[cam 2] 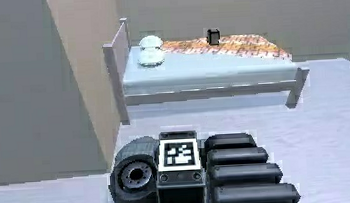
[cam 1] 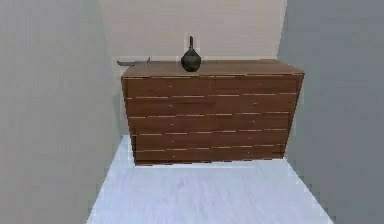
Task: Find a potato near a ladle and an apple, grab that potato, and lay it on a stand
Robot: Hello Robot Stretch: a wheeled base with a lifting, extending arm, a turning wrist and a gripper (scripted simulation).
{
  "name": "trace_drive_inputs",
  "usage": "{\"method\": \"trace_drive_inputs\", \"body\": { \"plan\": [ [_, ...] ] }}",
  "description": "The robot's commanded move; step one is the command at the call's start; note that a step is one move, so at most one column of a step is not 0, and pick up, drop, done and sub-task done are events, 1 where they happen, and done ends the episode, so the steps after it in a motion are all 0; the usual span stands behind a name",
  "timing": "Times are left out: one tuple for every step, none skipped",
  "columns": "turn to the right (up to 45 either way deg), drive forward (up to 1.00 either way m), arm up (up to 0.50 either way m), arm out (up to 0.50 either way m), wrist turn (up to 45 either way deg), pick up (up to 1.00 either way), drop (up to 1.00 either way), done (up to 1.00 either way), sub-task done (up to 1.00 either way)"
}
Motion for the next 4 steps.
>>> {"method": "trace_drive_inputs", "body": {
  "plan": [
    [-45.0, 0.0, 0.0, 0.0, 0.0, 0.0, 0.0, 0.0, 0.0],
    [-45.0, 0.0, 0.0, 0.0, 0.0, 0.0, 0.0, 0.0, 0.0],
    [-9.0, 0.0, 0.0, 0.0, 0.0, 0.0, 0.0, 0.0, 0.0],
    [45.0, 0.0, 0.0, 0.0, 0.0, 0.0, 0.0, 0.0, 0.0]
  ]
}}
